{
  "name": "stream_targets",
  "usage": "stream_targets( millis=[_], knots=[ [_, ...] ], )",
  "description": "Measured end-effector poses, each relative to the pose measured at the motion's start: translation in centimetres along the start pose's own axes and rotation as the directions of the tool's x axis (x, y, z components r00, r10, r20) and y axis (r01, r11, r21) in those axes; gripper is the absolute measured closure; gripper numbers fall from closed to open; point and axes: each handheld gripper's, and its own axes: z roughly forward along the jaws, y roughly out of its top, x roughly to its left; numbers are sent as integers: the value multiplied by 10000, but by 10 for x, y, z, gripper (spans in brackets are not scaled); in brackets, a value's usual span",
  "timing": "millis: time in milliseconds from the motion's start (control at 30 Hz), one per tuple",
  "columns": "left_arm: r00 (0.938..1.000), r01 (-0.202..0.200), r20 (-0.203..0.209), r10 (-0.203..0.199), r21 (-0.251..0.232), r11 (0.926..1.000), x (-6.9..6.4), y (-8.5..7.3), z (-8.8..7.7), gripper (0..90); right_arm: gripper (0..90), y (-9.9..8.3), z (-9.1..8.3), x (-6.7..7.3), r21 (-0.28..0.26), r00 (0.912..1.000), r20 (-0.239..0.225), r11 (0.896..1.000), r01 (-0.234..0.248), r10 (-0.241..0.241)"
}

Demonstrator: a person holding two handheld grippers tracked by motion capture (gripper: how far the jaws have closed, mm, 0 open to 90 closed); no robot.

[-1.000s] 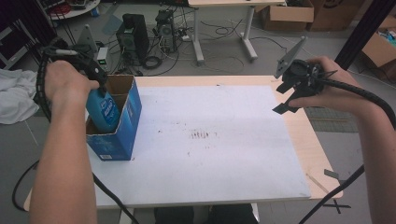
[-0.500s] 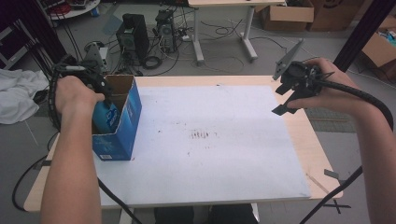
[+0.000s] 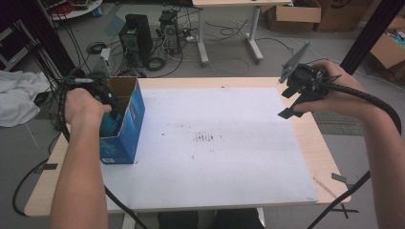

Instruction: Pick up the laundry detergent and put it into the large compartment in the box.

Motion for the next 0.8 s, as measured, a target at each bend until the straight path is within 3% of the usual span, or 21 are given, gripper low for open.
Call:
stream_targets(
  millis=[800],
  knots=[
    [9999, -76, -85, 79, 335, 9994, -2, 2, 30, 375, 291, 0, 4, -1, 22, 10000, -46, 10000, 0, 0]
  ],
)
